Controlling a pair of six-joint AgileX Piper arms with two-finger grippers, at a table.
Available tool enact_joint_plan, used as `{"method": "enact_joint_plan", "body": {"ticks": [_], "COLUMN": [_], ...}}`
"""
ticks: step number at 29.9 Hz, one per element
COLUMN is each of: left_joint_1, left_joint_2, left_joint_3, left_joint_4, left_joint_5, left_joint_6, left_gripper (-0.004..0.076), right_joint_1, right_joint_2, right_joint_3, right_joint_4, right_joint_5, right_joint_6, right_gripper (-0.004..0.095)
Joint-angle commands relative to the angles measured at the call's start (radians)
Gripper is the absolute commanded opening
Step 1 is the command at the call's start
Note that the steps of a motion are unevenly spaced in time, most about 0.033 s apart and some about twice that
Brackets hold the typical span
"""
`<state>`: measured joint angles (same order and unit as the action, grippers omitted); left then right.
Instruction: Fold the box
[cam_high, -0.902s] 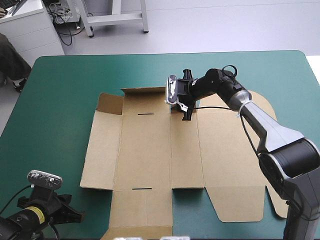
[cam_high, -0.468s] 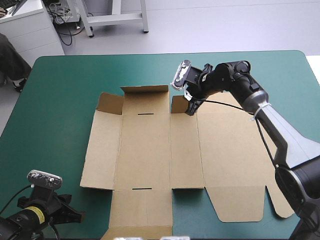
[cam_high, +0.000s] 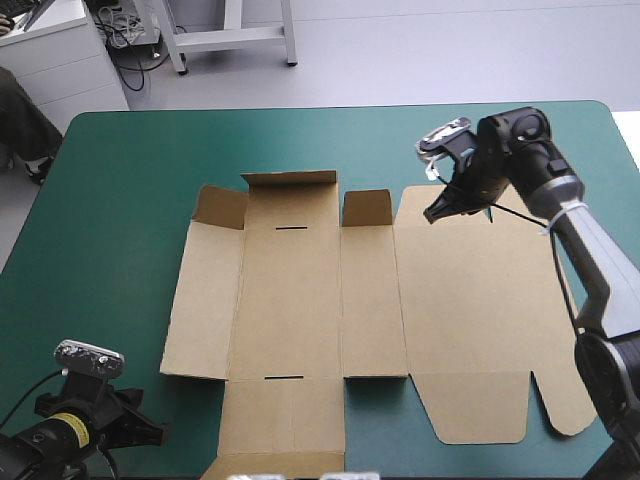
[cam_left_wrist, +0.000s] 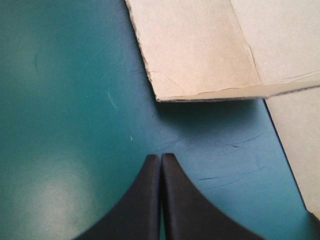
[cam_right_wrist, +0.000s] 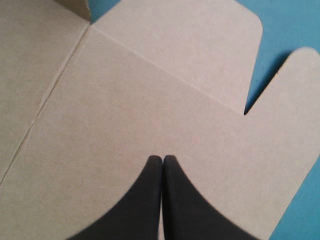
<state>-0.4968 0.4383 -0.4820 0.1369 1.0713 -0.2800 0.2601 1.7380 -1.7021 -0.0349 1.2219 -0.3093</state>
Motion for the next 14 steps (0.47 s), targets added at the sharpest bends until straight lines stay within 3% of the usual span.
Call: {"method": "enact_joint_plan", "body": {"ticks": [1,7,14], "left_joint_1": [-0.005,-0.005,-0.005], "left_joint_2": [0.007,0.007,0.007], "left_joint_3": [-0.029,-0.029,-0.064], "left_joint_4": [0.009,0.009,0.011], "left_joint_5": [-0.043,-0.043,-0.04], "left_joint_6": [-0.009,-0.009,-0.009], "left_gripper": [-0.0032,-0.0032,-0.0032], "right_joint_1": [-0.114,-0.232,-0.24], "right_joint_2": [-0.091,-0.213,-0.422], "right_joint_3": [0.038,0.229,0.5], "right_joint_4": [0.113,0.189,0.221], "right_joint_5": [-0.049,-0.095,-0.176], "right_joint_6": [0.014,-0.005,-0.036], "right_gripper": [-0.0021,-0.0021,-0.0022]}}
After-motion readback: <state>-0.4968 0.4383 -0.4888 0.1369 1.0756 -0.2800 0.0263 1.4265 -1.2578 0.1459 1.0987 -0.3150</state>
